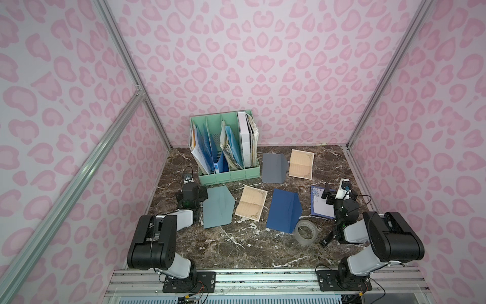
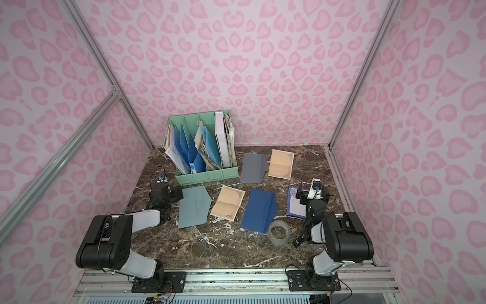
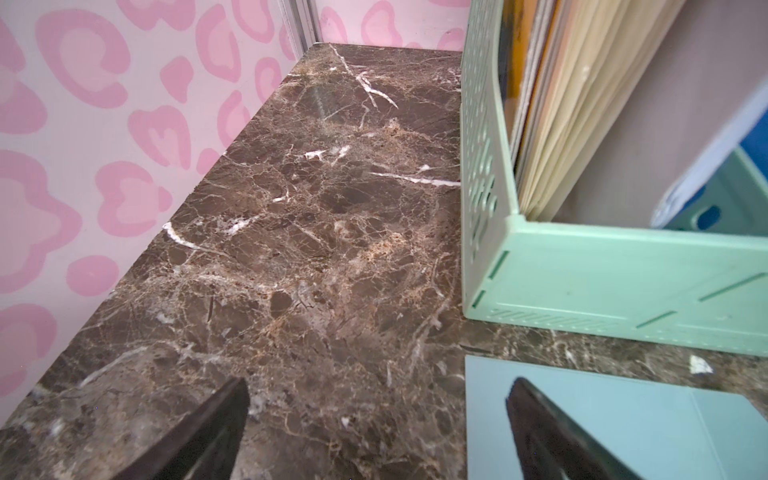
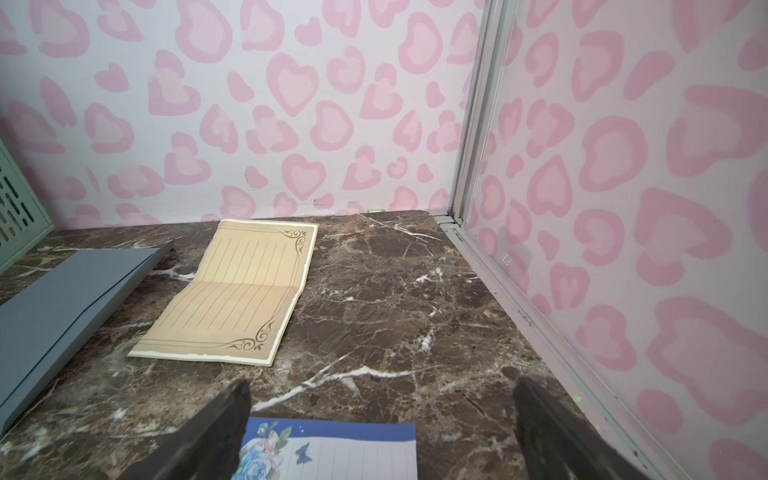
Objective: Take the letter paper out of the envelope
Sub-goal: Reset both arms
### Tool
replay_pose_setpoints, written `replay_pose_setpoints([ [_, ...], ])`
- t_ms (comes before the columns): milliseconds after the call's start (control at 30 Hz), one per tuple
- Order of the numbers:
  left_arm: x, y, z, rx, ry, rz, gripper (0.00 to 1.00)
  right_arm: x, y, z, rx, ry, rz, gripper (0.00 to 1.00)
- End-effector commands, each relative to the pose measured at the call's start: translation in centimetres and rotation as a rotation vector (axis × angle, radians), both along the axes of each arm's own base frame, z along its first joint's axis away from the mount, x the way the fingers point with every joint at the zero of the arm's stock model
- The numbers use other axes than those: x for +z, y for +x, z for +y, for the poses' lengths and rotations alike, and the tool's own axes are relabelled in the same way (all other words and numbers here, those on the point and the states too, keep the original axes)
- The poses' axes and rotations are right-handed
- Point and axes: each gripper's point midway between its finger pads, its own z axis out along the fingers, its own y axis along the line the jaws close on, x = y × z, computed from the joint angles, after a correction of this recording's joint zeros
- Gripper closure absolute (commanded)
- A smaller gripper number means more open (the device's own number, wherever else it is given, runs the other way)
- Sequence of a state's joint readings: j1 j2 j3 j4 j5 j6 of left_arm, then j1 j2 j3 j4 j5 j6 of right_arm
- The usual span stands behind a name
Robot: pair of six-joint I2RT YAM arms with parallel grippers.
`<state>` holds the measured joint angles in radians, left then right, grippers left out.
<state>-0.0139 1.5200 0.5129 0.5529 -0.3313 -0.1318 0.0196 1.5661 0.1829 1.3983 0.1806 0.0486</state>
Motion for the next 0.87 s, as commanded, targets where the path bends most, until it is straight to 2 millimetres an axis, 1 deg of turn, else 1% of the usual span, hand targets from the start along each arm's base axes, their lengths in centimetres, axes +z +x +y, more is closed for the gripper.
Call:
replay_pose_setpoints([
  [0, 0.58, 0.27, -0.07, -0.005, -0.003, -0.025, 0.01, 0.01, -0.07, -0.35, -0.022, 0.007, -0.002, 0.01],
  [167, 0.53, 0.26, -0.09, -0.005, -0.003, -0.023, 0.01, 0.11, -0.13, -0.34, -0.022, 0.007, -0.005, 0.01],
  [267, 0.59, 0.29, -0.11, -0.005, -0.002, -0.024, 0.01, -0.20, 0.04, -0.33, -0.022, 0.010, 0.018, 0.01],
  [433, 0.60, 0.31, -0.08, -0.005, -0.002, -0.025, 0.01, 0.12, -0.10, -0.30, -0.020, 0.007, -0.005, 0.01],
  [667, 0.40, 0.54, -0.11, -0.007, -0.004, -0.017, 0.01, 0.14, -0.11, -0.30, -0.020, 0.006, -0.008, 0.01],
  [833, 0.49, 0.33, -0.11, -0.009, -0.006, -0.020, 0.01, 0.10, -0.14, -0.35, -0.022, 0.005, -0.006, 0.01],
])
